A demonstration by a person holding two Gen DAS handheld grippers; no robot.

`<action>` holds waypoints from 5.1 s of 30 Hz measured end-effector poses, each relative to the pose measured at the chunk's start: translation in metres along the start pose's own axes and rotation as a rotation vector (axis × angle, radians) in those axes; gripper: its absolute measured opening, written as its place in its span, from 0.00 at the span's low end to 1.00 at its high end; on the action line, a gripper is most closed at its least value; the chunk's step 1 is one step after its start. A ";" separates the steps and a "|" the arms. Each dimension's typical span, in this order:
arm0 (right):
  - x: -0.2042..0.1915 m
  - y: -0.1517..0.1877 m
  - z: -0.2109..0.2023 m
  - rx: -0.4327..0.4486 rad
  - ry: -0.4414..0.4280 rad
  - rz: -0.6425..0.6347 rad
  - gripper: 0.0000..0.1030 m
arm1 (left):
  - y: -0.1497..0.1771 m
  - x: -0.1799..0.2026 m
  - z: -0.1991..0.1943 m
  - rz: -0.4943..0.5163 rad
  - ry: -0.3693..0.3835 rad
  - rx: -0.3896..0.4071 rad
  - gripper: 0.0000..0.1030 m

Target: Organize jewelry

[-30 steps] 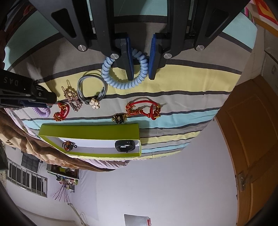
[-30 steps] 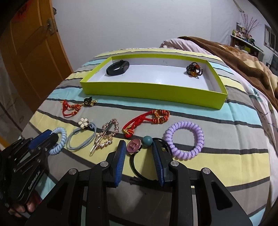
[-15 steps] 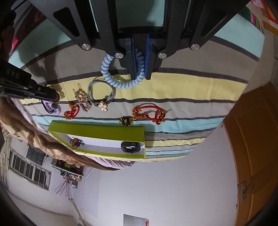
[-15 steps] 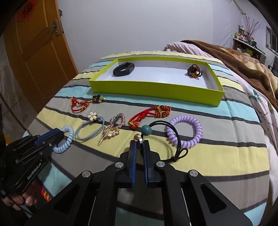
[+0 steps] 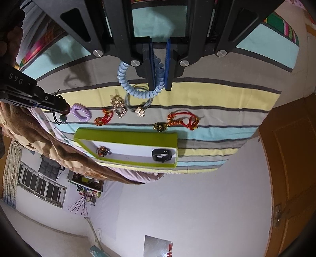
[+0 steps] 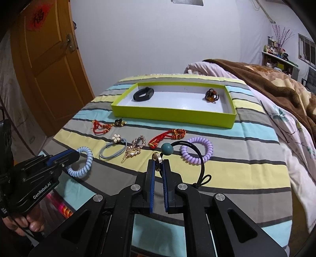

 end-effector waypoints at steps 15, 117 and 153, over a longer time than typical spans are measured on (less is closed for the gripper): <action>0.005 -0.009 -0.018 0.043 0.007 0.004 0.07 | -0.018 0.016 -0.014 0.024 0.024 0.040 0.08; 0.028 -0.024 -0.022 0.104 0.048 -0.003 0.32 | -0.036 0.009 -0.004 0.050 -0.002 0.071 0.12; 0.013 0.003 -0.044 0.081 0.006 0.001 0.32 | -0.009 0.011 -0.028 0.026 0.041 0.035 0.12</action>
Point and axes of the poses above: each gripper's, at about its wrist camera, not at the fingertips, and z roughly the way its jaws point, x to its right, y to its underside, the point moved 5 cm from there along z, roughly the way its jaws point, and after that the axes turned 10 degrees about x, right-handed, at the moved point
